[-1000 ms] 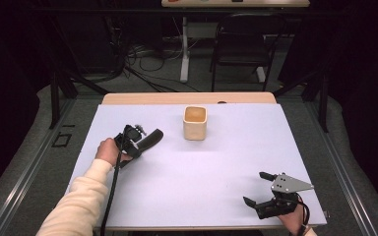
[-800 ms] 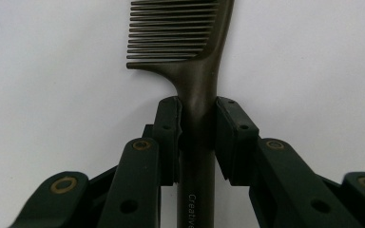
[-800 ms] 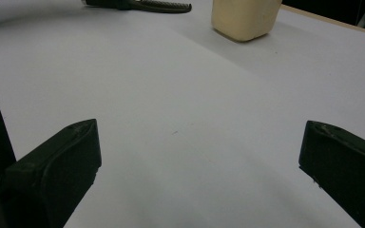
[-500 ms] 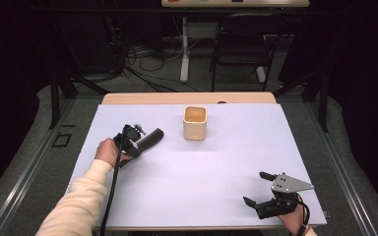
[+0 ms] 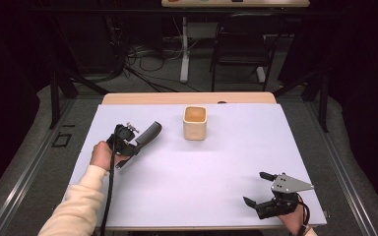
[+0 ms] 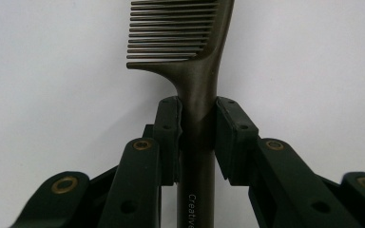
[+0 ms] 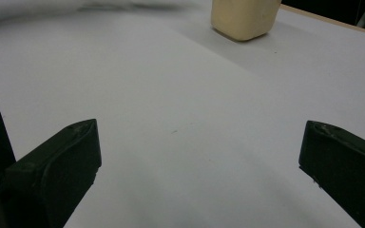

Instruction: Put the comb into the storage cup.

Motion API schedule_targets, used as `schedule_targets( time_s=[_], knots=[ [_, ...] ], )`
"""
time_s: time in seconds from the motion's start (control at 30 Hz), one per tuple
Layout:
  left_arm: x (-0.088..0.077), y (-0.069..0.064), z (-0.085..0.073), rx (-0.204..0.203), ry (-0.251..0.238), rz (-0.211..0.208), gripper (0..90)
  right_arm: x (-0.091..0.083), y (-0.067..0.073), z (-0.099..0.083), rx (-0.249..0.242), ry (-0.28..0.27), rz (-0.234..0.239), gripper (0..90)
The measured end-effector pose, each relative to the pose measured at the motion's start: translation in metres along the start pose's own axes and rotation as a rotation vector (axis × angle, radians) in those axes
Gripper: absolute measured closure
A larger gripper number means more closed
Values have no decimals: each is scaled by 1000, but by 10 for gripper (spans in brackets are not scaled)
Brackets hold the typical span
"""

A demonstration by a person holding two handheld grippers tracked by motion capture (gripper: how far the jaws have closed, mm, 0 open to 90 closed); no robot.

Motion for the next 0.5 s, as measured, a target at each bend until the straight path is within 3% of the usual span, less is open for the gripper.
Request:
schedule_targets(
  time_s=[0.5],
  knots=[
    [-19, 1, -4, -51, -190, -12, 721, -1, 0, 0, -1, 1, 1, 0]
  ],
)
Point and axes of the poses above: each handheld gripper's, and its own axes: x roughly forward along the jaws, z roughly out of its top, y roughly to its left, the point moved 7 cm from there along x, roughly forward along the jaws, and after that the axes turned 2 degrees about -z, right-handed, at the moved point
